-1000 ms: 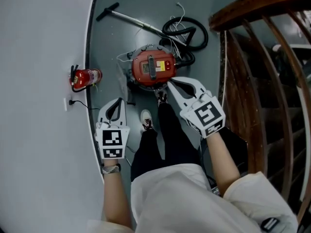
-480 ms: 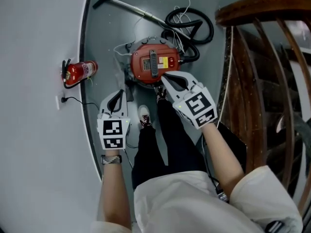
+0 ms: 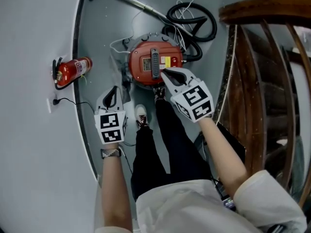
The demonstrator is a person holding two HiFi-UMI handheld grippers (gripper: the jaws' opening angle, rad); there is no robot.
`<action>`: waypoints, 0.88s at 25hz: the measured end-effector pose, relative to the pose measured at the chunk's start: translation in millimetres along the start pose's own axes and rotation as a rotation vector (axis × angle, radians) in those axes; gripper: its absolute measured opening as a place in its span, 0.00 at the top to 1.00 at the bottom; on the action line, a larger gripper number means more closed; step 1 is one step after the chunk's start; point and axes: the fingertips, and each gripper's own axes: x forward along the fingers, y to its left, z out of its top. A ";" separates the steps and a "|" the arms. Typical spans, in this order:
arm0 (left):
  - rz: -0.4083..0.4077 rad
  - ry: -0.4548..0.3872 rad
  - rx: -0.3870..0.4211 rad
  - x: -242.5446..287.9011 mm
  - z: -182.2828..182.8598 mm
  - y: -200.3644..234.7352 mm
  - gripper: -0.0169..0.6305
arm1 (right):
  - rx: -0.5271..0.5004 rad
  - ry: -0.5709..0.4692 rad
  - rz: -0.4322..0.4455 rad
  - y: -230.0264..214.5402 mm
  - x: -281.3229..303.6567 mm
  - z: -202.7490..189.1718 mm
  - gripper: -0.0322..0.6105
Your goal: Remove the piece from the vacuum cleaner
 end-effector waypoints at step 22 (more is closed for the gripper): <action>-0.034 0.102 -0.042 77.3 -60.7 8.2 0.90 | 0.168 0.138 0.021 -35.0 76.4 -77.1 0.73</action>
